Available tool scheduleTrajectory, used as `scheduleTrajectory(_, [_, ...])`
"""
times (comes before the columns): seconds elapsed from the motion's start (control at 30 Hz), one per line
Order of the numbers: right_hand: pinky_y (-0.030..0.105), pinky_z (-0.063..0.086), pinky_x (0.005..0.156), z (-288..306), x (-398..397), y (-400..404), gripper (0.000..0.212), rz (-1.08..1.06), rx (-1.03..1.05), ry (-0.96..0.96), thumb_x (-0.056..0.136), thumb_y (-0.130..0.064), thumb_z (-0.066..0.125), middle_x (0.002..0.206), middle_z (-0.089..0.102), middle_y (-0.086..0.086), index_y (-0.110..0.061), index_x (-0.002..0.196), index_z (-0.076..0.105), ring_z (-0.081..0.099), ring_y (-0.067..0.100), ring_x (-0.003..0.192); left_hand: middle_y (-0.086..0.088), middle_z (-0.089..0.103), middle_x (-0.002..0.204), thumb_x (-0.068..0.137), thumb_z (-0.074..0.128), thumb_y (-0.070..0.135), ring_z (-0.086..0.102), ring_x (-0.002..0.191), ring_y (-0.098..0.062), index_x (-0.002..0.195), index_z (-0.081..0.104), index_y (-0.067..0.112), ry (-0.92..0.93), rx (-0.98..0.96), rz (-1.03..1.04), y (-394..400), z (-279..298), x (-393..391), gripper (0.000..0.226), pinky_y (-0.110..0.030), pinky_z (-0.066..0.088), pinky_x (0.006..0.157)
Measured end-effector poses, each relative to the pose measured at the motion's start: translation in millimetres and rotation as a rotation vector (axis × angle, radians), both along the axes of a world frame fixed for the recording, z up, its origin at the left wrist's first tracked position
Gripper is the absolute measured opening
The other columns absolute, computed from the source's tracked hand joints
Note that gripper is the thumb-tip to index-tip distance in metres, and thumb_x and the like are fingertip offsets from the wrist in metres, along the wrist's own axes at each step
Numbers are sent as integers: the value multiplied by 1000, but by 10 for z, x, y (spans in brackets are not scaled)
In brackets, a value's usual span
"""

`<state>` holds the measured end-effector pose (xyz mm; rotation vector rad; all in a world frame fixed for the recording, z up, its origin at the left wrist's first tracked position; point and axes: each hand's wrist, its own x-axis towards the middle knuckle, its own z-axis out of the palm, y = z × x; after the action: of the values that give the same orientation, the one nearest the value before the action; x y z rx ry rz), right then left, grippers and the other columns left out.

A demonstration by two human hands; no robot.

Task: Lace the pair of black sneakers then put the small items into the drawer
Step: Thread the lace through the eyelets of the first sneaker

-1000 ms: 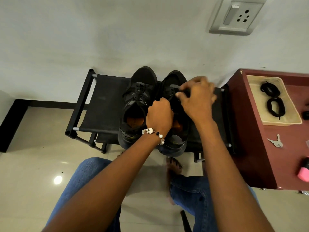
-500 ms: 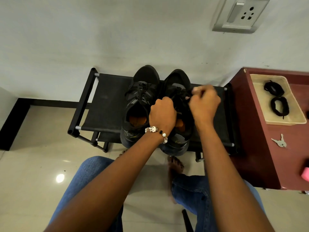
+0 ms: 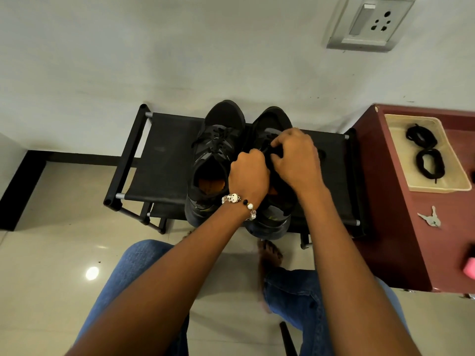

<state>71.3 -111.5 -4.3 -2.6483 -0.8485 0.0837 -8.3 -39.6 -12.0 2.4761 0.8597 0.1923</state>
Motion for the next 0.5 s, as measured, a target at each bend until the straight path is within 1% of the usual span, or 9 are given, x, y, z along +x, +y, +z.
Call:
scheduleTrajectory(0.07, [42, 50, 84, -51, -61, 47, 19, -14, -37, -119, 92, -13, 60, 116, 61, 11, -7, 110, 65, 58, 31, 103, -16, 58, 95, 100, 41, 16, 60, 87, -35, 103, 56, 0, -5, 1, 5, 1, -7, 1, 22, -32, 36, 60])
scheduleTrajectory(0.13, [36, 45, 70, -96, -102, 73, 17, -37, -20, -178, 95, -10, 53, 109, 62, 12, -5, 106, 65, 61, 32, 92, -13, 55, 89, 101, 41, 15, 59, 81, -30, 102, 57, 1, -7, 10, 7, -2, -12, -2, 21, -30, 36, 59])
scheduleTrajectory(0.2, [33, 41, 66, -109, -111, 72, 16, -68, 46, -179, 94, -13, 54, 101, 65, 11, -5, 100, 66, 62, 32, 86, -14, 58, 93, 101, 40, 15, 59, 82, -30, 101, 57, 1, -3, 12, 12, -1, -17, 2, 21, -31, 36, 59])
scheduleTrajectory(0.23, [32, 43, 66, -112, -108, 60, 14, -106, 117, -147, 92, -16, 57, 97, 67, 10, -6, 96, 67, 64, 31, 85, -15, 59, 95, 101, 40, 14, 60, 85, -33, 101, 56, 1, -2, 13, 15, -1, -20, 6, 21, -32, 36, 59])
scheduleTrajectory(0.3, [34, 51, 74, -110, -93, 26, 9, -252, 329, 11, 88, -19, 66, 86, 71, 5, -11, 87, 69, 66, 26, 82, -17, 60, 98, 100, 41, 15, 61, 89, -36, 101, 57, 1, -3, 14, 19, 0, -18, 11, 22, -33, 38, 60])
scheduleTrajectory(0.37, [39, 56, 82, -110, -60, -22, 6, -458, 635, 238, 79, -17, 73, 76, 71, 0, -16, 75, 70, 69, 20, 80, -18, 60, 98, 100, 42, 16, 61, 89, -37, 100, 57, 1, -5, 16, 18, -5, -14, 12, 21, -33, 39, 60])
scheduleTrajectory(0.43, [42, 58, 84, -85, -46, -71, 12, -630, 994, 527, 76, -7, 73, 73, 72, 5, -14, 67, 68, 72, 23, 80, -18, 60, 97, 99, 42, 15, 61, 88, -37, 99, 57, 0, -6, 20, 14, -10, -13, 7, 21, -33, 38, 59])
scheduleTrajectory(0.5, [39, 59, 83, -54, -57, -89, 19, -710, 1252, 805, 82, 4, 67, 74, 70, 9, -9, 69, 63, 73, 24, 78, -17, 59, 96, 99, 43, 15, 61, 87, -37, 98, 57, 0, -12, 17, 12, -8, -15, 6, 21, -32, 38, 59])
